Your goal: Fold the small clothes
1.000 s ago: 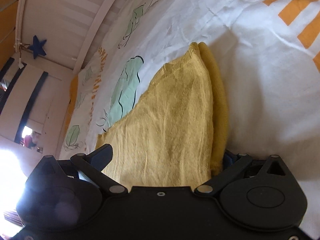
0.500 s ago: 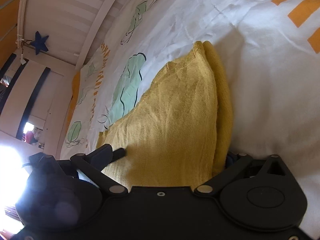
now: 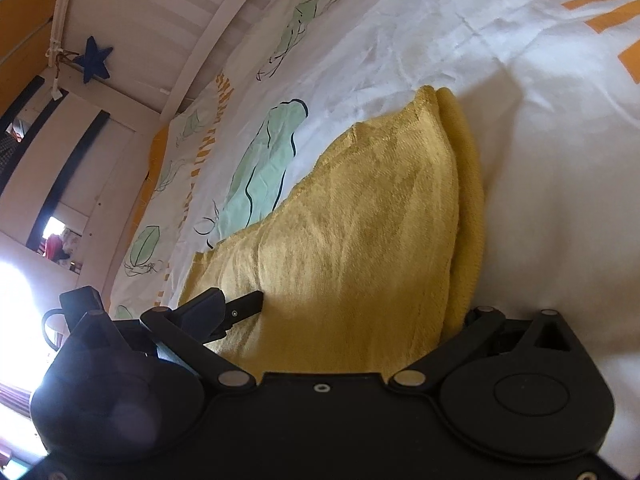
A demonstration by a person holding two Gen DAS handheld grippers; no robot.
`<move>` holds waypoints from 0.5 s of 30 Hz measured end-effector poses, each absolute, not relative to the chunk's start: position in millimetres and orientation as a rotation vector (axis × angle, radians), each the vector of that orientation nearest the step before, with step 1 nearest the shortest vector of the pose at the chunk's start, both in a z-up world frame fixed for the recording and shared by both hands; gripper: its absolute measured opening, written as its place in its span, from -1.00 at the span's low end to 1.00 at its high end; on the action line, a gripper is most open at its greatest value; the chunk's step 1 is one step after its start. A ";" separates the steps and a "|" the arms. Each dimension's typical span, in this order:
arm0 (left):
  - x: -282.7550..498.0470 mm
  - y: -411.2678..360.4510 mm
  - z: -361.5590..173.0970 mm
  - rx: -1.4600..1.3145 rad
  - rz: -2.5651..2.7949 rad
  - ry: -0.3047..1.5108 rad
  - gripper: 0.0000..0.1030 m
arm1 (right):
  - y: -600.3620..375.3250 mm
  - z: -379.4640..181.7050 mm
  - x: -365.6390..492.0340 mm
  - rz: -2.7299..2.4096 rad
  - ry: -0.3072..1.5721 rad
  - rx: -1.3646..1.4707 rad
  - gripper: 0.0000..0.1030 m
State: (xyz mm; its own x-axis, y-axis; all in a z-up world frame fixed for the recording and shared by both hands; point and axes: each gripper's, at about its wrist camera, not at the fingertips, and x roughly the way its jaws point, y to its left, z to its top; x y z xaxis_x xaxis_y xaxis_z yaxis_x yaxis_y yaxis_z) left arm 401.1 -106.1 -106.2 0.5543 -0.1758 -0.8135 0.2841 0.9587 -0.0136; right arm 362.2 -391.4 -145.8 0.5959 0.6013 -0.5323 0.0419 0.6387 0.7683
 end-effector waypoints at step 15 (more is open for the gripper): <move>395.4 -99.7 -100.3 0.116 -0.299 0.969 0.98 | -390.4 -146.7 365.6 0.391 0.864 0.829 1.00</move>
